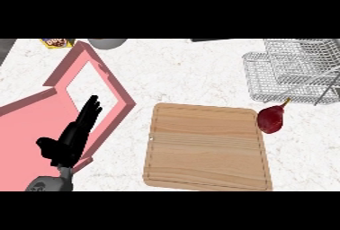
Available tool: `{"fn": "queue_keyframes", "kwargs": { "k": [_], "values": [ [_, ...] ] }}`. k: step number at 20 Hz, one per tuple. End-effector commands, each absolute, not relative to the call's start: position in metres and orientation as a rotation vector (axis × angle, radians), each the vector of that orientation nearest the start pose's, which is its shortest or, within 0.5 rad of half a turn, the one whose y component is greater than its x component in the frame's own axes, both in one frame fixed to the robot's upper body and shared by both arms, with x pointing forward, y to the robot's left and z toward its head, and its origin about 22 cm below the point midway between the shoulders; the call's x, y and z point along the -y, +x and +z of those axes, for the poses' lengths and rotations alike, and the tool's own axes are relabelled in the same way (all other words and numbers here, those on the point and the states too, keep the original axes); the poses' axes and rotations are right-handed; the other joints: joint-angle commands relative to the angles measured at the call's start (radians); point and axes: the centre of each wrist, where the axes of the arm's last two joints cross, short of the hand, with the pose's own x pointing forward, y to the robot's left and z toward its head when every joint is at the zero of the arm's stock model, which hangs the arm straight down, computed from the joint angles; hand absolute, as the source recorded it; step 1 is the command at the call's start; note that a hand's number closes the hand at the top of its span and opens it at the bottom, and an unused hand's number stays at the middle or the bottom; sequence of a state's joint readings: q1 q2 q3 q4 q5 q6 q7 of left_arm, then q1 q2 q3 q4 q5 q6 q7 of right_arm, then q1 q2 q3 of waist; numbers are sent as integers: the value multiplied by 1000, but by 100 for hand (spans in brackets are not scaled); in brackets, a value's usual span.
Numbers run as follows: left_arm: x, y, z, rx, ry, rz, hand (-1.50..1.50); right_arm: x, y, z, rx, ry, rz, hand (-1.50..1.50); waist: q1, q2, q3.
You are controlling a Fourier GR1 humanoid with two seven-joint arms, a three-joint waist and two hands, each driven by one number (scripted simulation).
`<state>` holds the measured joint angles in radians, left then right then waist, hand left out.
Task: Pick the cupcake from the cutting board and place it in the tiered basket
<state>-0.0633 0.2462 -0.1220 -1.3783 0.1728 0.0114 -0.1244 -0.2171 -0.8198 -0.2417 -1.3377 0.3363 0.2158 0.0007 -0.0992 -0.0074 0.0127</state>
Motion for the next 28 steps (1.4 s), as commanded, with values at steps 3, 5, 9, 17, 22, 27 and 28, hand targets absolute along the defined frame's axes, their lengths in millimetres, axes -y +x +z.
{"fn": "queue_keyframes", "kwargs": {
  "k": [3,5,9,17,22,27,28],
  "values": [
    [-254,260,-15,1550,-54,-193,0,545,237,231,1585,-848,610,150,71,14,-7],
    [-249,268,-8,1542,-60,-214,0,569,225,243,1602,-834,593,150,98,16,-8],
    [-226,270,-31,1535,-112,-257,0,588,223,293,1600,-796,525,150,128,22,-11],
    [-221,281,-18,1549,-123,-264,0,555,282,323,1525,-766,534,150,154,23,-13],
    [-214,277,-20,1542,-111,-266,0,521,332,294,1519,-721,572,150,152,22,-12],
    [-236,279,-8,1554,-120,-272,0,493,363,288,1474,-680,649,150,154,22,-12],
    [-229,278,-15,1561,-106,-276,0,471,379,294,1490,-672,649,150,144,19,-13]
  ]
}}
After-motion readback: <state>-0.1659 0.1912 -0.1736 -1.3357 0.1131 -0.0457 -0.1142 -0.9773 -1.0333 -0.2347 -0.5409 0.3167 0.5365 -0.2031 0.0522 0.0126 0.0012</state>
